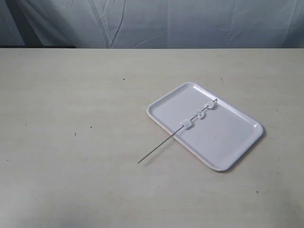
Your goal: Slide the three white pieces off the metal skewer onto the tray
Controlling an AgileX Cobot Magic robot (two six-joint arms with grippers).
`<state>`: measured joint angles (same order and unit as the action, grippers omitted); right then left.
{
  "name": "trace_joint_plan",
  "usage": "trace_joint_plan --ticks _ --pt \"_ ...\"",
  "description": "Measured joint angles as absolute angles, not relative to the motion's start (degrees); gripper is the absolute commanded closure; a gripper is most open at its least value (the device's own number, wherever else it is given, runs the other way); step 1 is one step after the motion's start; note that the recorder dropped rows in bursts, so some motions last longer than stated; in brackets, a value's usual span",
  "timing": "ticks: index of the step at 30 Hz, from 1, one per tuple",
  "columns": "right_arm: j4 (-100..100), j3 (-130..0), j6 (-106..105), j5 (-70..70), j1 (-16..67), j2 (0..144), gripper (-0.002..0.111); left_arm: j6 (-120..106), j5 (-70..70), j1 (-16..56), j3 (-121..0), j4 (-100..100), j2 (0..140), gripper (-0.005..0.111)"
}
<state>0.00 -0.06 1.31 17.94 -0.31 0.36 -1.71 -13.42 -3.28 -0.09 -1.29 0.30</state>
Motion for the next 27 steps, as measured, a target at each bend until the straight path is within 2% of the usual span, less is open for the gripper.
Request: trace_joint_plan --ticks 27 --pt "0.0 -0.1 1.3 15.5 -0.3 0.4 0.109 -1.7 -10.6 -3.3 -0.1 -3.3 0.3 0.107"
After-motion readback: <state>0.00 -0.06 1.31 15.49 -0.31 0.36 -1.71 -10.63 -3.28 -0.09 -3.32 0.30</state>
